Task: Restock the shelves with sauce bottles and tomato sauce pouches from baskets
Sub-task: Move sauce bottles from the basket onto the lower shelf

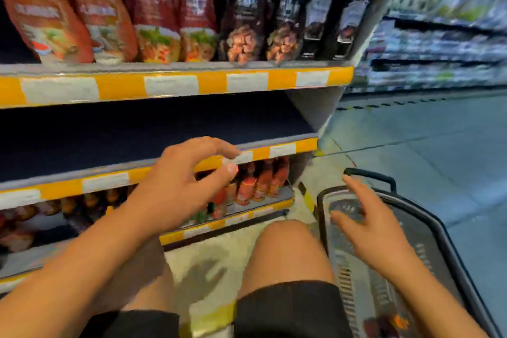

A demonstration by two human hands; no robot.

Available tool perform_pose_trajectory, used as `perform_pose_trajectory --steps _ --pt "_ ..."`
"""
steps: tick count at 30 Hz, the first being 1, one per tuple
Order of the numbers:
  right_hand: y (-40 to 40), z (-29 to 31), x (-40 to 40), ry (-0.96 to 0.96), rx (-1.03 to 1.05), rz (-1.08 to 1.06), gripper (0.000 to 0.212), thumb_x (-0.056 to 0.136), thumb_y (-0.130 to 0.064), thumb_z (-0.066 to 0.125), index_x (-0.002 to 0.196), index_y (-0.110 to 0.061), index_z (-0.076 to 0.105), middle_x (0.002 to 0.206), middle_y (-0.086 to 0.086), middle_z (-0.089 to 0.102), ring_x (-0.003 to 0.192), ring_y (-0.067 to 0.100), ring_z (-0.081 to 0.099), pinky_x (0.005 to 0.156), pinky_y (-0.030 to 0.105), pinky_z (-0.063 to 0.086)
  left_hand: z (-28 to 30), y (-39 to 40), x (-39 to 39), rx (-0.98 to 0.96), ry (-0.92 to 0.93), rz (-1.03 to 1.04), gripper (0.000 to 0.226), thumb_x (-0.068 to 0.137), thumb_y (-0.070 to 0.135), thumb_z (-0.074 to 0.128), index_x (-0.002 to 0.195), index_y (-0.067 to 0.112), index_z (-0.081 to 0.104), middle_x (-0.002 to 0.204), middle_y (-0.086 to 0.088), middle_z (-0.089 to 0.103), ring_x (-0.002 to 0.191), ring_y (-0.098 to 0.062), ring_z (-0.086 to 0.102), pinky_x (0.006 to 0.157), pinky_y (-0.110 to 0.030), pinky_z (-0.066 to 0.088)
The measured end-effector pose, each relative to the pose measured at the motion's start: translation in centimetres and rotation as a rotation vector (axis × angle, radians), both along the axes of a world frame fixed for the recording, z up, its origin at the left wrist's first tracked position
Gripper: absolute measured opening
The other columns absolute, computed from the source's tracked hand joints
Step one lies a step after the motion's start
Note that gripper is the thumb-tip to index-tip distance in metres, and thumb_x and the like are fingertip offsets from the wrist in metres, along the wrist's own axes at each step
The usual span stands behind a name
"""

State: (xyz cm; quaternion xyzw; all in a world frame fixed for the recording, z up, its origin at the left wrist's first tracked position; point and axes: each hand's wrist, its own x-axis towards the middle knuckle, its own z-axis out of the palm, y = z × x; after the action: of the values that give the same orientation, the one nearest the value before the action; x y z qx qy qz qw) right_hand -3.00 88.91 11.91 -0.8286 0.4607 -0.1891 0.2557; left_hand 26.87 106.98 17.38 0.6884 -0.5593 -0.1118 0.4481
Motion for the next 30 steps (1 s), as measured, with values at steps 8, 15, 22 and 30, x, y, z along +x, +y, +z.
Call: perform_pose_trajectory --steps 8,15,22,30 --pt "0.4 -5.0 -16.6 0.091 0.17 -0.364 0.068 0.09 -0.019 0.077 0.152 -0.019 0.048 0.156 0.005 0.047 0.144 0.025 0.044 0.118 0.033 0.031 -1.3 -10.6 -14.8 0.101 -0.273 -0.464 0.033 0.096 0.046 0.058 0.122 0.031 0.071 0.114 0.019 0.066 0.108 0.002 0.055 0.096 -0.027 0.045" --pt "1.8 -8.5 -23.6 0.185 0.36 -0.427 0.07 0.092 -0.024 0.074 0.155 -0.019 0.043 0.152 0.002 0.05 0.136 0.018 0.049 0.106 0.022 0.035 -4.3 -17.9 -29.0 0.308 -0.424 -0.742 0.029 0.094 0.049 0.056 0.112 0.03 0.069 0.118 0.006 0.067 0.115 -0.018 0.06 0.099 -0.043 0.05" --pt "-0.7 -15.2 -27.4 0.295 0.496 -0.437 0.053 0.084 -0.028 0.071 0.135 -0.024 0.058 0.128 0.001 0.065 0.112 0.018 0.064 0.097 0.037 0.054 -14.6 -18.3 -36.6 0.525 -0.254 -0.793 0.016 0.089 0.037 0.059 0.094 0.024 0.064 0.09 0.005 0.068 0.088 -0.018 0.064 0.081 -0.039 0.055" --pt "-4.8 -21.2 -26.3 0.444 0.591 -0.385 0.037 0.084 -0.024 0.073 0.119 -0.022 0.062 0.113 0.006 0.069 0.101 0.027 0.068 0.086 0.037 0.058 -21.4 -19.5 -36.2 0.833 -0.296 -0.795 0.015 0.084 0.032 0.071 0.093 0.023 0.063 0.074 0.006 0.064 0.074 -0.018 0.063 0.074 -0.037 0.055"
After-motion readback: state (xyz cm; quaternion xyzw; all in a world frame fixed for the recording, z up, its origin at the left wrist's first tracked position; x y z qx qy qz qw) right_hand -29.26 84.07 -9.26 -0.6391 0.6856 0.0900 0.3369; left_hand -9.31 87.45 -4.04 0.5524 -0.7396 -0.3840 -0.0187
